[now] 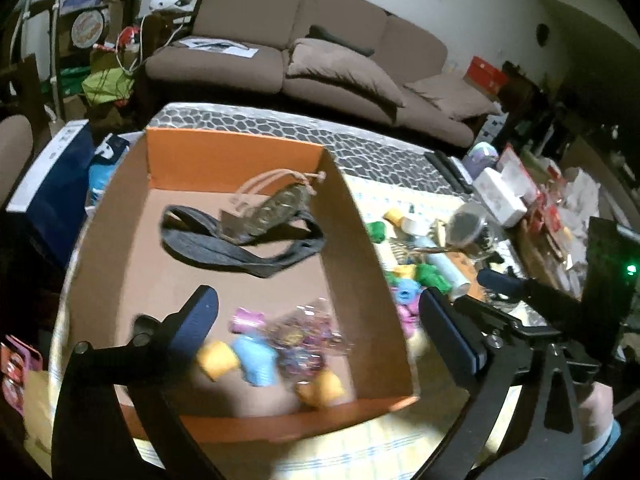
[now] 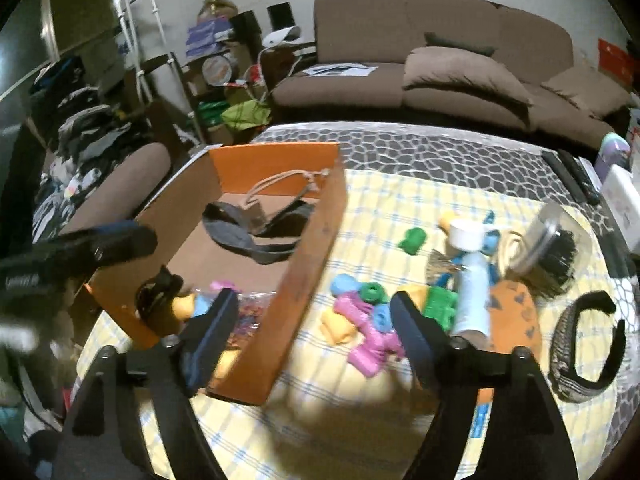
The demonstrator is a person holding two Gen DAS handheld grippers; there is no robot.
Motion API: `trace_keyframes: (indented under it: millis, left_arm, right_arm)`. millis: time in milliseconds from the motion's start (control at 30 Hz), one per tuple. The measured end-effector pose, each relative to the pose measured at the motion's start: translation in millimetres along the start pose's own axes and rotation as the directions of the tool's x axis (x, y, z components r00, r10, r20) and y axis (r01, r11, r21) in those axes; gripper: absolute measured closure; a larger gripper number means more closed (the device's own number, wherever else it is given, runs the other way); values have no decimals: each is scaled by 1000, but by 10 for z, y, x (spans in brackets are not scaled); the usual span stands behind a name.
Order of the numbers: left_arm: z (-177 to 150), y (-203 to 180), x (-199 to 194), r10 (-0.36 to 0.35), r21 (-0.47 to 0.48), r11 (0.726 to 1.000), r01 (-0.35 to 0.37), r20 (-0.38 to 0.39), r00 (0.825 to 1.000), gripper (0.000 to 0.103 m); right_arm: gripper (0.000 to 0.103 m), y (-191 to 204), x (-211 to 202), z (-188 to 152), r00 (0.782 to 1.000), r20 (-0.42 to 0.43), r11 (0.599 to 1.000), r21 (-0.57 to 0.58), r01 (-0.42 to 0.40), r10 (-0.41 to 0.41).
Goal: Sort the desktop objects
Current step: 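Move the right tool to the pink mesh roller and grasp it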
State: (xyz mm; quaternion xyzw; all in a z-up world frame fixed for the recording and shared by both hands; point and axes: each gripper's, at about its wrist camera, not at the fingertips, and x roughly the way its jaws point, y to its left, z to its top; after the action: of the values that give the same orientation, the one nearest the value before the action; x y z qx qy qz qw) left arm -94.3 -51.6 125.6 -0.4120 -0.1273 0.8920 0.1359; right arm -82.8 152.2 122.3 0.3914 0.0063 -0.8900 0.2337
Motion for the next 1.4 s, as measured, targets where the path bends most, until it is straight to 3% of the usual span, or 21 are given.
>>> trace_keyframes:
  millis: [300, 633, 767, 933, 1033, 1167, 1200, 1400]
  left_arm:
    - [-167, -463, 101, -64, 8, 998, 64, 32, 997, 0]
    - [-349, -871, 314, -105, 109, 989, 104, 6, 994, 0]
    - [-355, -851, 349, -96, 97, 991, 94, 15, 995, 0]
    - [-306, -704, 322, -89, 45, 995, 87, 46, 995, 0]
    - [-278, -647, 301, -84, 26, 996, 82, 61, 995, 0]
    - [-246, -583, 281, -86, 9, 996, 85, 70, 994, 0]
    - [-243, -568, 276, -85, 6, 996, 84, 71, 994, 0]
    - [-226, -470, 252, -86, -21, 996, 88, 77, 993, 0]
  right_arm:
    - [14, -629, -231, -95, 998, 12, 992, 117, 56, -57]
    - [13, -1270, -469, -300, 994, 15, 967, 235, 103, -110]
    - [13, -1379, -502, -345, 995, 16, 959, 267, 91, -98]
    - [14, -1279, -457, -341, 999, 28, 964, 265, 16, -24]
    - [22, -1101, -351, -330, 1000, 10, 973, 229, -29, 28]
    - [51, -839, -139, -346, 995, -40, 977, 194, -87, 96]
    - [54, -771, -81, -350, 993, -55, 978, 186, -95, 107]
    - [55, -489, 214, -361, 983, -116, 978, 173, -117, 139]
